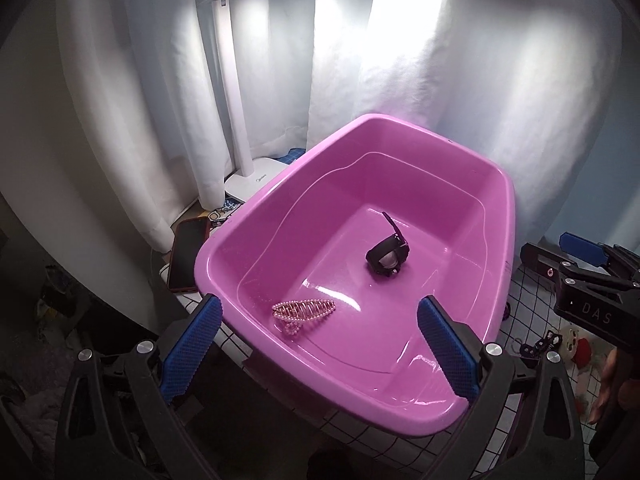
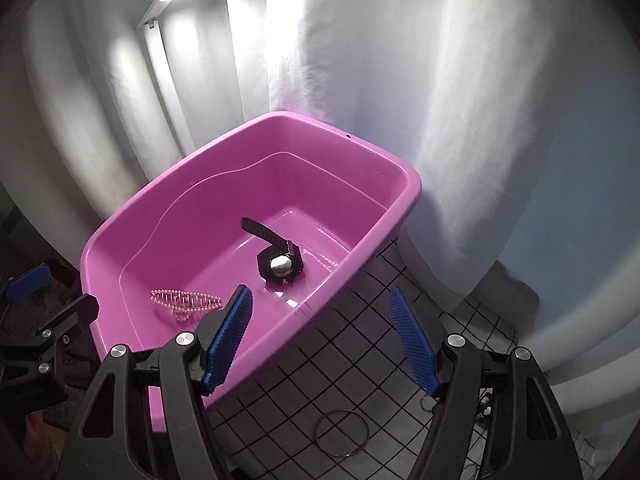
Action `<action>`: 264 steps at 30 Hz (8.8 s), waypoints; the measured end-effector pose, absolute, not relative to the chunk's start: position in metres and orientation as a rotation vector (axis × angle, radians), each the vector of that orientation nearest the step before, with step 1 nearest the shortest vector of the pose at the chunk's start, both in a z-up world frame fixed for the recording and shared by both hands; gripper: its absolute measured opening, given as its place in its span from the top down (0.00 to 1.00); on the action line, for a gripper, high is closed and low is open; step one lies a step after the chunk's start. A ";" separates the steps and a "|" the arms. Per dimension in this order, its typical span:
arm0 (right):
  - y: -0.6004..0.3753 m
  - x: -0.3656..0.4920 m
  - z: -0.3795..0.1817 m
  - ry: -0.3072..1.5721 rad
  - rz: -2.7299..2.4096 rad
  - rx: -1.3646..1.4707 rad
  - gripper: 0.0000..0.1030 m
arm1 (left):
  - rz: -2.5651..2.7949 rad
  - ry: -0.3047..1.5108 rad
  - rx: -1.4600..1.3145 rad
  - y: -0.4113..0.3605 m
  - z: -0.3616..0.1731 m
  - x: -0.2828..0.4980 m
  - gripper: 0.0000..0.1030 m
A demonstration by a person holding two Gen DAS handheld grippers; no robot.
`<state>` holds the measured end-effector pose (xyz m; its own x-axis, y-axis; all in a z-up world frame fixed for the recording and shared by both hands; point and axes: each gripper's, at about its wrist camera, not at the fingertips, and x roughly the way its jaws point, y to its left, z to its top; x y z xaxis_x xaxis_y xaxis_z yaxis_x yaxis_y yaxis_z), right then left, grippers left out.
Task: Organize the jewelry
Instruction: 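Move both tools back from the tub toward the table, then grasp the large silver ring with left tool while right tool grasps the brown hairpin, then carry the silver ring and hairpin with both tools over the pink tub, then open left tool releasing the ring while right tool drops the hairpin into tub, then move both tools back from the tub toward the table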
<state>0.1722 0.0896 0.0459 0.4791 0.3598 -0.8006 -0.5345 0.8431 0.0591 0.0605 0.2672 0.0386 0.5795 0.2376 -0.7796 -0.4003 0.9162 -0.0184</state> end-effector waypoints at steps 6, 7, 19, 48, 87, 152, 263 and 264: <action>0.031 0.114 0.040 0.885 0.511 -0.110 0.32 | 0.297 0.868 -0.167 0.226 0.039 0.043 0.07; 0.021 0.106 0.038 0.882 0.505 -0.097 0.31 | 0.282 0.865 -0.163 0.218 0.039 0.040 0.07; -0.144 -0.006 -0.033 0.976 0.251 0.092 0.31 | 0.041 0.976 -0.113 0.112 0.000 0.011 0.06; -0.253 -0.063 -0.134 1.088 0.155 0.291 0.24 | 0.020 1.140 -0.106 0.057 -0.106 -0.008 0.06; -0.232 -0.015 -0.192 1.065 -0.167 0.105 0.08 | -0.023 1.075 -0.010 0.061 -0.184 0.122 0.05; -0.262 0.042 -0.045 0.867 0.320 0.185 0.86 | -0.054 0.795 -0.217 0.016 -0.030 0.042 0.32; -0.237 0.058 -0.028 0.971 0.454 0.225 0.45 | 0.183 0.793 -0.181 0.068 0.040 0.018 0.08; -0.247 0.053 -0.031 0.975 0.446 0.231 0.45 | 0.172 0.794 -0.175 0.057 0.037 0.015 0.08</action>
